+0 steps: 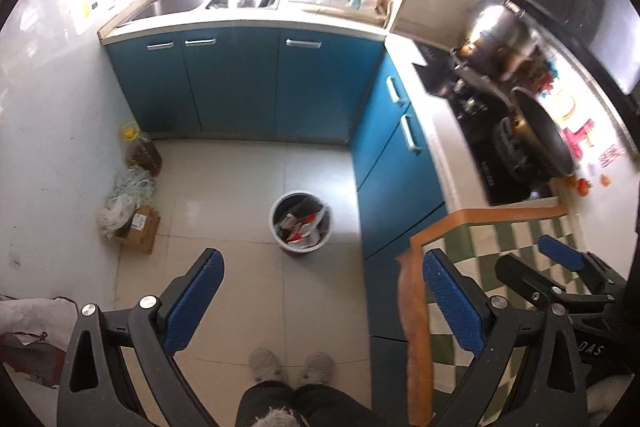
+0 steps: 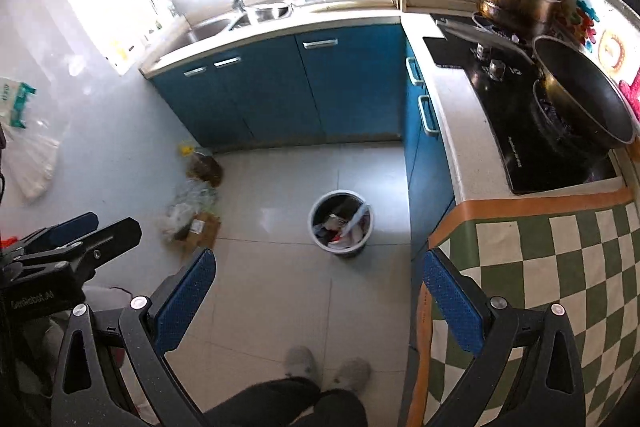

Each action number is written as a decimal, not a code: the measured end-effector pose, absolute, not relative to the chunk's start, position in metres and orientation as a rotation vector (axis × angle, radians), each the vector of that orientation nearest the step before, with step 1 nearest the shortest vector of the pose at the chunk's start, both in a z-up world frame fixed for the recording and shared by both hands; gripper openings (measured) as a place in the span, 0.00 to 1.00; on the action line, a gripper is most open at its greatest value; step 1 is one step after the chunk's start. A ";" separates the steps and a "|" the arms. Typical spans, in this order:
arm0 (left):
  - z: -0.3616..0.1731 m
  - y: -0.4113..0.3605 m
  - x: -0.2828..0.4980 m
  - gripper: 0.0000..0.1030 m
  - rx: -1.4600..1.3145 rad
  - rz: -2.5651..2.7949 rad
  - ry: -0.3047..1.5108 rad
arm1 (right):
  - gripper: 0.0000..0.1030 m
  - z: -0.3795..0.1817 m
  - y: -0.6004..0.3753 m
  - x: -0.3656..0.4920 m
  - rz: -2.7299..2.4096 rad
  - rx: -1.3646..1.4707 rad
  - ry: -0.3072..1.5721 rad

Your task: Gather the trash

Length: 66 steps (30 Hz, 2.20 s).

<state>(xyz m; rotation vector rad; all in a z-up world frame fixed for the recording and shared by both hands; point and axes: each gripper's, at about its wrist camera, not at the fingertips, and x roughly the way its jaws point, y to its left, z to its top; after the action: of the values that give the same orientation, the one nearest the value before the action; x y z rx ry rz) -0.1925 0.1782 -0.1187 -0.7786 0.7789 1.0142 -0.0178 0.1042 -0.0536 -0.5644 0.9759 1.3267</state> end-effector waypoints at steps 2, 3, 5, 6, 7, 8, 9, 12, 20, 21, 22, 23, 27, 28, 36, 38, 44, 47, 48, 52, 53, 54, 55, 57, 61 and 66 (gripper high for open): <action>-0.109 0.174 -0.197 0.98 -0.787 0.996 0.756 | 1.00 -0.045 0.101 -0.021 1.350 -0.558 0.986; -0.104 0.171 -0.200 0.98 -0.791 0.987 0.743 | 1.00 -0.040 0.099 -0.023 1.365 -0.552 0.996; -0.099 0.169 -0.205 0.98 -0.795 0.981 0.729 | 1.00 -0.035 0.097 -0.027 1.381 -0.551 1.008; -0.095 0.167 -0.207 0.99 -0.793 0.978 0.721 | 1.00 -0.034 0.096 -0.029 1.388 -0.551 1.011; -0.093 0.167 -0.210 0.99 -0.789 0.978 0.716 | 1.00 -0.031 0.095 -0.031 1.396 -0.549 1.015; -0.092 0.166 -0.212 0.99 -0.788 0.984 0.713 | 1.00 -0.029 0.095 -0.034 1.403 -0.547 1.016; -0.091 0.165 -0.213 0.99 -0.789 0.984 0.710 | 1.00 -0.029 0.094 -0.035 1.407 -0.548 1.016; -0.091 0.163 -0.218 1.00 -0.792 0.980 0.708 | 1.00 -0.027 0.094 -0.039 1.416 -0.550 1.011; -0.095 0.162 -0.221 1.00 -0.780 0.977 0.738 | 1.00 -0.029 0.097 -0.046 1.432 -0.553 1.023; -0.095 0.161 -0.221 1.00 -0.773 0.975 0.740 | 1.00 -0.029 0.097 -0.046 1.431 -0.553 1.023; -0.095 0.161 -0.221 1.00 -0.767 0.975 0.744 | 1.00 -0.030 0.098 -0.047 1.429 -0.549 1.031; -0.096 0.160 -0.221 1.00 -0.765 0.979 0.747 | 1.00 -0.030 0.097 -0.046 1.433 -0.546 1.038; -0.099 0.163 -0.226 1.00 -0.786 0.971 0.747 | 1.00 -0.035 0.101 -0.048 1.427 -0.548 1.056; -0.100 0.164 -0.227 1.00 -0.791 0.968 0.749 | 1.00 -0.036 0.101 -0.049 1.427 -0.550 1.060; -0.109 0.166 -0.228 1.00 -0.823 0.952 0.783 | 1.00 -0.046 0.106 -0.051 1.426 -0.568 1.080; -0.110 0.166 -0.228 1.00 -0.830 0.945 0.786 | 1.00 -0.048 0.106 -0.051 1.426 -0.571 1.084; -0.112 0.167 -0.230 1.00 -0.832 0.937 0.794 | 1.00 -0.050 0.106 -0.051 1.430 -0.577 1.089; -0.112 0.169 -0.230 1.00 -0.832 0.934 0.794 | 1.00 -0.050 0.106 -0.052 1.429 -0.578 1.089; -0.112 0.169 -0.231 1.00 -0.834 0.932 0.794 | 1.00 -0.050 0.105 -0.052 1.431 -0.578 1.091; -0.112 0.170 -0.231 1.00 -0.833 0.928 0.796 | 1.00 -0.050 0.107 -0.052 1.430 -0.574 1.092; -0.112 0.170 -0.231 1.00 -0.834 0.928 0.795 | 1.00 -0.051 0.107 -0.052 1.430 -0.575 1.095; -0.112 0.170 -0.231 1.00 -0.835 0.928 0.793 | 1.00 -0.051 0.108 -0.052 1.428 -0.574 1.095; -0.112 0.170 -0.231 1.00 -0.833 0.928 0.795 | 1.00 -0.052 0.108 -0.051 1.428 -0.573 1.096; -0.112 0.171 -0.232 1.00 -0.830 0.926 0.797 | 1.00 -0.053 0.108 -0.050 1.428 -0.573 1.099; -0.113 0.172 -0.232 1.00 -0.832 0.922 0.797 | 1.00 -0.053 0.107 -0.050 1.429 -0.574 1.100; -0.115 0.174 -0.232 1.00 -0.834 0.913 0.798 | 1.00 -0.054 0.106 -0.051 1.431 -0.577 1.102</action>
<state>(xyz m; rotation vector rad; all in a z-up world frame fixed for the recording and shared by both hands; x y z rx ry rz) -0.2323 0.1737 -0.1146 -0.8336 0.7977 0.9129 -0.0510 0.1058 -0.0542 -0.5766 1.1019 1.4306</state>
